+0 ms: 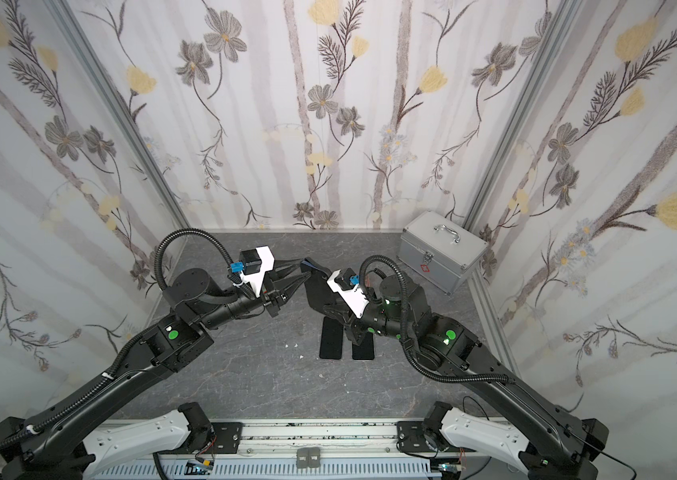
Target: Take the phone out of the phone case
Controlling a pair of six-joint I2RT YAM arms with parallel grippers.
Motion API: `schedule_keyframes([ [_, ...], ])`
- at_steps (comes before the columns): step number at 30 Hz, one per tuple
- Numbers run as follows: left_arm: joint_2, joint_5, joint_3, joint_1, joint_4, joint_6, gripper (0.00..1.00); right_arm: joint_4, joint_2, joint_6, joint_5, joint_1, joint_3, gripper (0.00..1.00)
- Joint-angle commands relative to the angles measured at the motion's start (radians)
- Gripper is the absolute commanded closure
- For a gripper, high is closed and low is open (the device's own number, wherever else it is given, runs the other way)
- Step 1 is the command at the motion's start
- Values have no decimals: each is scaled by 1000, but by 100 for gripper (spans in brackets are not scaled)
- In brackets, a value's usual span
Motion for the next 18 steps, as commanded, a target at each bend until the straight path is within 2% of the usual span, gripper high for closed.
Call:
schedule_keyframes([
  [1, 18, 410, -10, -10, -79, -27, 69, 102, 13, -73, -195, -13, 13, 100],
  [9, 33, 512, -5, 4, -80, -54, 69, 91, 14, -82, -281, -35, 18, 100],
  [18, 29, 598, 6, 16, -76, -86, 71, 119, -12, -77, -391, -147, -2, 100],
])
